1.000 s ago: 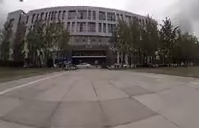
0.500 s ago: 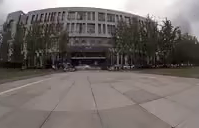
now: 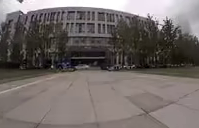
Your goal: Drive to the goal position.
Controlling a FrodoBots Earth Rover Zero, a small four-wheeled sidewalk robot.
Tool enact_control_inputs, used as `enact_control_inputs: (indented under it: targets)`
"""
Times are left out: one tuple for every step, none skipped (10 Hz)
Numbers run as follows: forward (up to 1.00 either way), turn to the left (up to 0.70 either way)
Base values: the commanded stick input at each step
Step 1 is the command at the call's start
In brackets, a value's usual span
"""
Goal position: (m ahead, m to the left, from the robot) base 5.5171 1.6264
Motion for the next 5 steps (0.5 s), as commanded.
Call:
enact_control_inputs:
  targets:
    - [0.7,0.0]
    - [0.7,0.0]
    - [0.7,0.0]
    - [0.7,0.0]
    - [0.7,0.0]
